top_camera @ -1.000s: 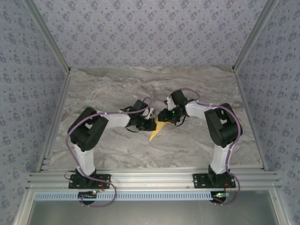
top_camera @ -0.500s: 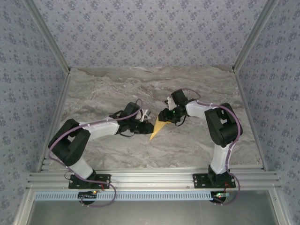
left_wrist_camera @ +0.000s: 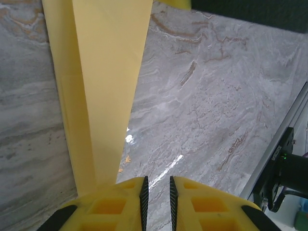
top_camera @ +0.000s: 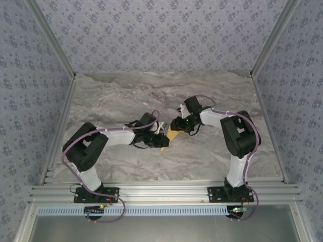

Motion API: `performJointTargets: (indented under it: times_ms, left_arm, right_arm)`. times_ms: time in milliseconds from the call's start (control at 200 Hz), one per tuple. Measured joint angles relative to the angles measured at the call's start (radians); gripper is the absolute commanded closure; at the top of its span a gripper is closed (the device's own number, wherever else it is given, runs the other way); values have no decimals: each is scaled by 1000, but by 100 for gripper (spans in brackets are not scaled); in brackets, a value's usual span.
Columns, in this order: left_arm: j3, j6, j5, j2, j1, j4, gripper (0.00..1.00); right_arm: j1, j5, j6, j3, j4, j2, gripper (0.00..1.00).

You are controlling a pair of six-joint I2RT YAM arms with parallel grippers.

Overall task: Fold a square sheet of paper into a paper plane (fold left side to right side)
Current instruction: Fold the wing for the fifth time at the center of the table.

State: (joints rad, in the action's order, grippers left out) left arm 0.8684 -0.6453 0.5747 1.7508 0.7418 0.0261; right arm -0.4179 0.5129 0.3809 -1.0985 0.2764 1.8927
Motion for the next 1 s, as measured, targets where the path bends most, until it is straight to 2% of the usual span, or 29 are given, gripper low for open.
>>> performJointTargets:
  times_ms: [999]
  left_arm:
    - [-23, 0, -7, 33, 0, 17, 80]
  right_arm:
    - [-2, -4, 0, -15, 22, 6, 54]
